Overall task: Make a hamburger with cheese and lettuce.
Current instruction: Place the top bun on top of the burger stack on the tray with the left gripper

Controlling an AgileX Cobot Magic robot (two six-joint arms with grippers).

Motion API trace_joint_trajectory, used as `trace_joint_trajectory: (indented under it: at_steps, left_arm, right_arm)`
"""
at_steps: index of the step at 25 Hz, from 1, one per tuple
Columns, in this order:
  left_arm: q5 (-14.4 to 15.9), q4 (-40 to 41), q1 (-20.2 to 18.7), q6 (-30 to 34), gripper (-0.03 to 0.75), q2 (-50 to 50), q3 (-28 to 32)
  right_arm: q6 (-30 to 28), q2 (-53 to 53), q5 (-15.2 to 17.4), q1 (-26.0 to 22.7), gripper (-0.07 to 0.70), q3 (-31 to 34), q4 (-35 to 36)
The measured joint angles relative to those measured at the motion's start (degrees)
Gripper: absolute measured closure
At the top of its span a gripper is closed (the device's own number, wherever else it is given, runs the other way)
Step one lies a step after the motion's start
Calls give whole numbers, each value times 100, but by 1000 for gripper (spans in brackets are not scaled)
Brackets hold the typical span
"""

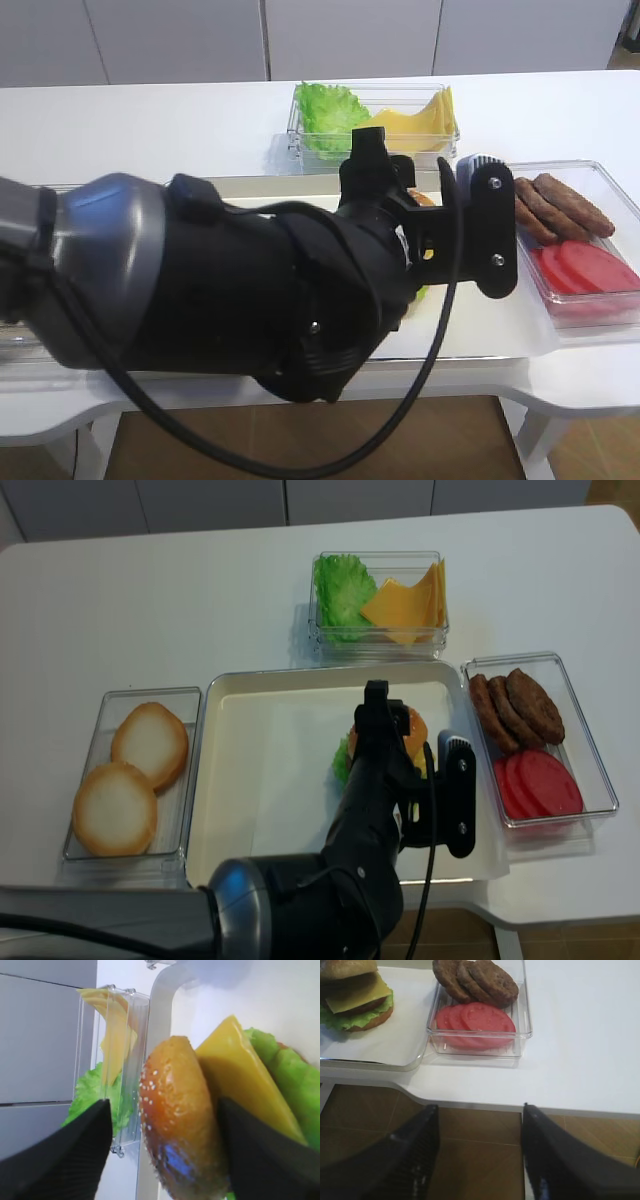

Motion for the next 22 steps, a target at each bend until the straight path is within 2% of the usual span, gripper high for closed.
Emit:
trace_joint_trajectory:
  at_steps: [7,14,22]
  left_arm:
    - [-9,-93,0,-210,240,-45,0]
    - [-200,-346,0,-307,239,-48,0]
    - [-259,-521,0,-476,239,-48,0]
  right_arm:
    - [0,0,0,0,232,0,0]
    - [0,0,0,0,232,0,0]
    - [10,0,0,0,232,0,0]
